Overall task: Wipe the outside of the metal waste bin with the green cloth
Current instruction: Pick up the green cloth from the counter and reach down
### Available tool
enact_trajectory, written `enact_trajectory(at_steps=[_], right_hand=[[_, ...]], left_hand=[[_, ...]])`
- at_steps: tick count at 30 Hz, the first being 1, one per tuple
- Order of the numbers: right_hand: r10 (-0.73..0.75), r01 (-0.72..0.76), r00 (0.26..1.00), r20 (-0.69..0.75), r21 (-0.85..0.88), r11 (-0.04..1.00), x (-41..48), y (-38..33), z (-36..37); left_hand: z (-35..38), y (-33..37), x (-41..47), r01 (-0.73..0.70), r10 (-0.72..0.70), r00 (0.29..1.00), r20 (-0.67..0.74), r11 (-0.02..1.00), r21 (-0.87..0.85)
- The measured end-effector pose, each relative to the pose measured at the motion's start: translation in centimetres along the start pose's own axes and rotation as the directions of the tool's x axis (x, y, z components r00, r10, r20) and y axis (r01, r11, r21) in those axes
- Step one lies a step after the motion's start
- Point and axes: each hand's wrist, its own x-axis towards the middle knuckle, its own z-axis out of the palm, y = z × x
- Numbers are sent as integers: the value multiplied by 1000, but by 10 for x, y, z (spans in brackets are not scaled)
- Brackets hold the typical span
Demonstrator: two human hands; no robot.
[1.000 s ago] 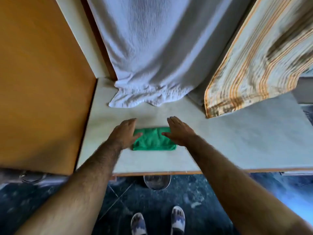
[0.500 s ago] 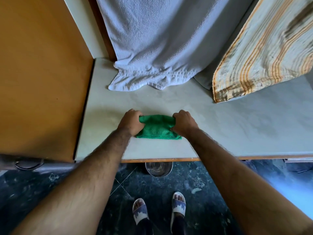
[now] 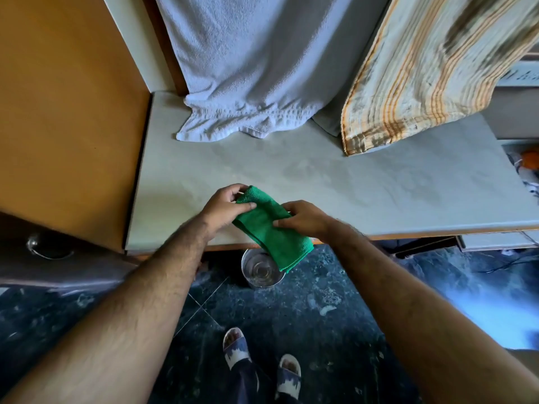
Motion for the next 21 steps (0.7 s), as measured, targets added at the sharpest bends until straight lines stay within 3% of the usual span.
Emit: enact_trajectory(at_steps=[3,9,12,14,16,19,21], right_hand=[[24,-26,999,42,40,999,-12,29,16],[97,-124,989,110,276,953,-27,93,71],[148,-166,985,86,272,948,-21,120,110],[168,-185,983,80,304,935,-12,137,140],[161,-170,986,52,277,946,4,153,176],[125,-123,992,-6,158,980,31,172,235],[88,-88,996,4,113,990,54,184,279]], left_hand=[[19,-23,-15,32,-36,999,38,996,86],[54,-92,-50,78,-81,996,39,995,68],[68,-140,-55,210,-161,969,-186,937,278],[77,-173,-62,371,-246,893,-377,877,305],[89,-214,-70,453,-359,840,-406,876,165],[106,-277,-79,464,-513,821,-249,855,-231],[118,-324,-74,445,-538,824,-180,810,-381]])
